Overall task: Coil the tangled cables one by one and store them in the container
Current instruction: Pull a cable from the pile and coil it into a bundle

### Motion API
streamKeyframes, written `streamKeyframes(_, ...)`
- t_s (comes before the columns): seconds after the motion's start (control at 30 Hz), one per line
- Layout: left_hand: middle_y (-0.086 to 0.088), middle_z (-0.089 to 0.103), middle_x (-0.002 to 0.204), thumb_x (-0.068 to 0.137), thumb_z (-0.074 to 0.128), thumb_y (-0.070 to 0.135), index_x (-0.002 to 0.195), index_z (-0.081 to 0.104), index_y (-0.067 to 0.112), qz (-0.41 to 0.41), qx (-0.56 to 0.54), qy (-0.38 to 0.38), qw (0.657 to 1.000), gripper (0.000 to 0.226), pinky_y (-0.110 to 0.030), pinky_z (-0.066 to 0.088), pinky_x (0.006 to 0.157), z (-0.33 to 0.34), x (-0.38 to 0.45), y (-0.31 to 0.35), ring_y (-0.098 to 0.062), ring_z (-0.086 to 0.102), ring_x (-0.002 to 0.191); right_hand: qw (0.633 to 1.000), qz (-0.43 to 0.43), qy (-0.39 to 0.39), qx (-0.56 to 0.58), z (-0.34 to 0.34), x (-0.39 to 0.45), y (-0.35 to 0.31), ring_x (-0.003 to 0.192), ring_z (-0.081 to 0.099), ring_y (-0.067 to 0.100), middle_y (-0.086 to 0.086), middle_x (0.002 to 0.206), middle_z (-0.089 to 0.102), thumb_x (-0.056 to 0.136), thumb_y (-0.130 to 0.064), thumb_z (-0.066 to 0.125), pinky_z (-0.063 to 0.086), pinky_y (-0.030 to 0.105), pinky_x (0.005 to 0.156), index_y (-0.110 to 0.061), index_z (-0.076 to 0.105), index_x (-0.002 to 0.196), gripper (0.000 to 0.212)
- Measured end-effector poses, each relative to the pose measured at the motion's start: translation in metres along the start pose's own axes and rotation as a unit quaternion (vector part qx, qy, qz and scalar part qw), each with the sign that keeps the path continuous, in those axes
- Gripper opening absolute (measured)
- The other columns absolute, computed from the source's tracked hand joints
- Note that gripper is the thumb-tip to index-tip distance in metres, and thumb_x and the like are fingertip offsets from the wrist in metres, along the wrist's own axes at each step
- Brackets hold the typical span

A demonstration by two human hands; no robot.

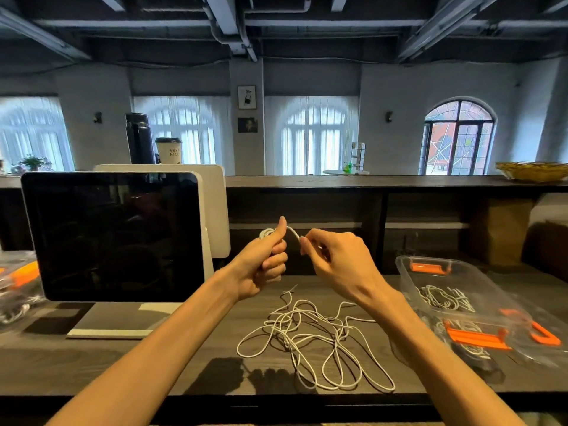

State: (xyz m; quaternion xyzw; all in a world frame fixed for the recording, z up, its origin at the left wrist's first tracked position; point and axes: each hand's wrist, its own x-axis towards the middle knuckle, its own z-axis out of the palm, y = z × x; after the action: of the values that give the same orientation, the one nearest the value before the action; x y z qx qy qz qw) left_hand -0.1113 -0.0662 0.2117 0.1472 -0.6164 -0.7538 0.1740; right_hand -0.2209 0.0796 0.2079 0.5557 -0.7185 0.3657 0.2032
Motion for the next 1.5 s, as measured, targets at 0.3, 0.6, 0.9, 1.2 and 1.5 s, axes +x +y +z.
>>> streamKeyframes(0.3, -0.011, 0.069, 0.083, 0.103, 0.039, 0.056, 0.092, 0.071, 0.008, 0.103, 0.064, 0.129, 0.984, 0.059, -0.023, 0.052, 0.062, 0.018, 0.007, -0.007, -0.018, 0.065, 0.074, 0.978, -0.036, -0.122, -0.164, 0.003, -0.005, -0.024, 0.069, 0.057, 0.020, -0.001, 0.081, 0.054, 0.103, -0.014, 0.051, 0.044, 0.031, 0.062, -0.015, 0.055, 0.100, 0.005)
streamKeyframes(0.6, 0.002, 0.039, 0.048, 0.101, 0.054, 0.043, 0.075, 0.051, 0.013, 0.076, -0.180, 0.146, 0.970, 0.040, -0.034, 0.060, 0.054, 0.017, 0.008, 0.004, -0.007, 0.038, 0.037, 0.966, -0.060, -0.170, -0.187, 0.016, -0.022, -0.045, 0.084, 0.056, 0.026, 0.009, 0.110, 0.061, 0.102, -0.009, 0.051, 0.039, 0.034, 0.069, -0.011, 0.055, 0.122, 0.020)
streamKeyframes(0.9, -0.003, 0.056, 0.054, 0.099, 0.052, 0.055, 0.079, 0.061, 0.011, 0.090, 0.273, 0.081, 0.954, 0.049, -0.022, 0.041, 0.039, 0.003, -0.009, 0.007, -0.010, 0.053, 0.042, 0.968, -0.221, -0.062, -0.102, -0.010, -0.004, -0.036, 0.090, 0.060, 0.015, -0.004, 0.104, 0.069, 0.100, -0.032, 0.057, 0.051, 0.030, 0.060, -0.023, 0.074, 0.104, 0.019)
streamKeyframes(1.2, 0.000, 0.043, 0.053, 0.106, 0.042, 0.030, 0.080, 0.052, 0.012, -0.058, 0.177, -0.096, 0.978, 0.034, -0.016, 0.017, 0.043, 0.004, -0.021, 0.021, -0.005, 0.032, 0.039, 0.983, -0.171, -0.056, 0.041, -0.014, 0.009, -0.025, 0.116, 0.058, 0.014, -0.004, 0.129, 0.065, 0.101, -0.040, 0.054, 0.056, 0.037, 0.088, -0.019, 0.074, 0.111, 0.031)
streamKeyframes(1.5, -0.002, 0.021, 0.064, 0.072, 0.030, 0.097, 0.078, 0.040, 0.015, -0.089, -0.022, -0.240, 0.966, 0.083, -0.020, 0.012, 0.048, 0.004, -0.009, 0.013, -0.009, 0.017, 0.046, 0.974, -0.226, -0.003, 0.022, -0.026, 0.018, -0.027, 0.090, 0.073, 0.018, 0.005, 0.135, 0.067, 0.104, -0.027, 0.056, 0.060, 0.031, 0.074, -0.009, 0.074, 0.101, 0.026)
